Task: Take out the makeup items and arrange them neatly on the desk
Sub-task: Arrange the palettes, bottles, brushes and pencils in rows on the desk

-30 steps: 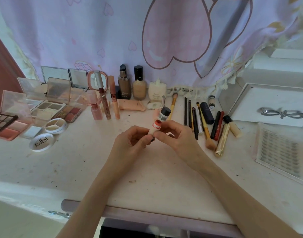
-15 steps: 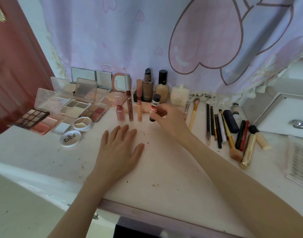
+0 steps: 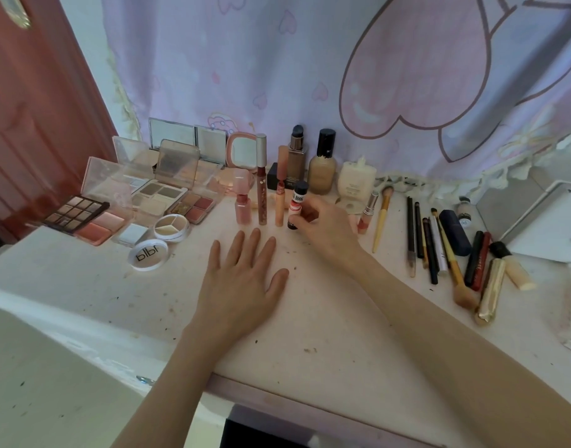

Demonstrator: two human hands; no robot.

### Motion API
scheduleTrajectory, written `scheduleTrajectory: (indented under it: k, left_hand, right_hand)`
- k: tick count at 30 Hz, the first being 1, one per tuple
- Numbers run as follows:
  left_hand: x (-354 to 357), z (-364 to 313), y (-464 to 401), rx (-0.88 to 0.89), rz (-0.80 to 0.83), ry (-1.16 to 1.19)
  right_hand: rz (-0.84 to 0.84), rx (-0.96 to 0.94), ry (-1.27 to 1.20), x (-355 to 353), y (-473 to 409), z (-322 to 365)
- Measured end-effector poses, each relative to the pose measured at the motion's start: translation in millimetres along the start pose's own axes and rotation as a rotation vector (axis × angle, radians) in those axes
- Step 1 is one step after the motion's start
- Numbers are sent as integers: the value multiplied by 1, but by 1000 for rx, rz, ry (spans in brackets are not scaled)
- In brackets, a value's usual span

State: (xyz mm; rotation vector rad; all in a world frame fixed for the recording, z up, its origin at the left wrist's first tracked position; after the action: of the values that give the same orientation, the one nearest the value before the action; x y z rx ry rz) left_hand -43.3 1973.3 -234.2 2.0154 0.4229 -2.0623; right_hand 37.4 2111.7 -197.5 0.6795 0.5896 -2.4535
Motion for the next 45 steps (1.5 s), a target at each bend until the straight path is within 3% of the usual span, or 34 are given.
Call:
scheduleTrajectory:
  k: [8, 13, 22, 29, 37, 45]
  left_hand:
    - [0, 0, 0, -4, -4, -2]
    - [0, -8, 6, -5, 18, 5]
    - [-4, -69, 8, 181, -5, 45]
    - [-1, -96, -13, 168, -31, 47]
    - [0, -94, -12, 160, -64, 66]
    - [1, -93, -13, 166, -50, 80]
  right_hand:
    - [12, 44, -33, -2, 8, 0]
    - [-64, 45, -29, -17, 36, 3]
    - [-212, 12, -28, -104, 79, -8]
    - [-417, 280, 287, -192, 68, -75]
    - [-234, 398, 545, -188, 51, -107]
    - [-235, 428, 589, -185, 46, -106]
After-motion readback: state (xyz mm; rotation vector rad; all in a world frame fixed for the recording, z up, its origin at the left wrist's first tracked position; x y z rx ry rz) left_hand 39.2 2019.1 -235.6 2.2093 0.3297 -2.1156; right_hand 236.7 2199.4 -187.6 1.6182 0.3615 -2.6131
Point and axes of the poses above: each hand's wrist, its own y-axis away from the middle knuckle, its own x-axis out of the palm, z = x × y, the point moved 5 cm from there along -y, towards the middle knuckle, and after that the axes turned 6 degrees about -y, right-handed, at the moved point
